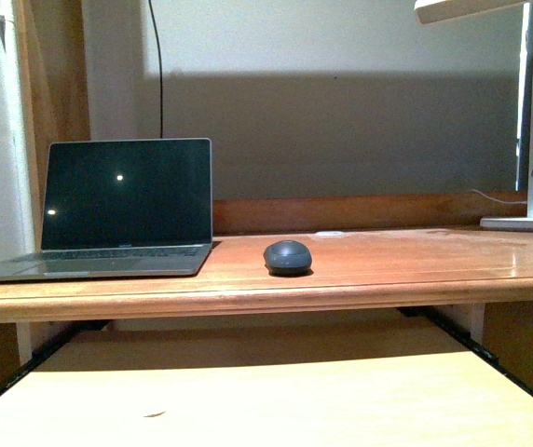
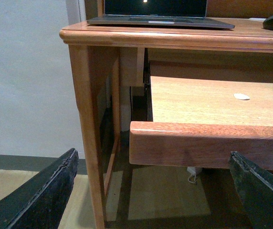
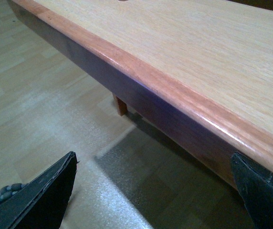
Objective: Place mouse
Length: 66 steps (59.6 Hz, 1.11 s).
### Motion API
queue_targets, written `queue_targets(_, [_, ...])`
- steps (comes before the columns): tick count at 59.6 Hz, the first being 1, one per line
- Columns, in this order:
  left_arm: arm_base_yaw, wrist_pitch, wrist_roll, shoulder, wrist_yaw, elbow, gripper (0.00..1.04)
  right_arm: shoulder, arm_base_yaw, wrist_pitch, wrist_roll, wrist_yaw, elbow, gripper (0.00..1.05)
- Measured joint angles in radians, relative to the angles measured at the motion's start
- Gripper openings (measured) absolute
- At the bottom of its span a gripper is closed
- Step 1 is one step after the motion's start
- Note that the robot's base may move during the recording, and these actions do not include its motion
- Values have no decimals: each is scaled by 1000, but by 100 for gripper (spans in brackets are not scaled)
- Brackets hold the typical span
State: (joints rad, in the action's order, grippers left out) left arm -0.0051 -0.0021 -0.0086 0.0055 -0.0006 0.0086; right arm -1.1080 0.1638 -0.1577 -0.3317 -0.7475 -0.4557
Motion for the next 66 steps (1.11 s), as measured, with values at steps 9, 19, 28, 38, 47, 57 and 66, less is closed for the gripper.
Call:
queue_targets(9, [0,0,0,0,0,0,97,-56,76,-62,53,54,-12,97])
queue_targets(19, [0,0,0,0,0,0,97,-121,118,-120,74,112,-33,97])
queue_targets(28, [0,0,0,0,0,0,97,-227,150,-215,121,223,-91,97])
queue_targets(38, [0,0,0,0,0,0,97,-381,173,-276,190,424,-217,97])
queue_targets(47, [0,0,0,0,0,0,97,-520,199,-286,248,603,-348,97])
queue_targets(57, [0,0,0,0,0,0,97,-642,221,-278,287,763,-483,97])
queue_targets(66, [0,0,0,0,0,0,97,-719,223,-272,312,890,-578,97])
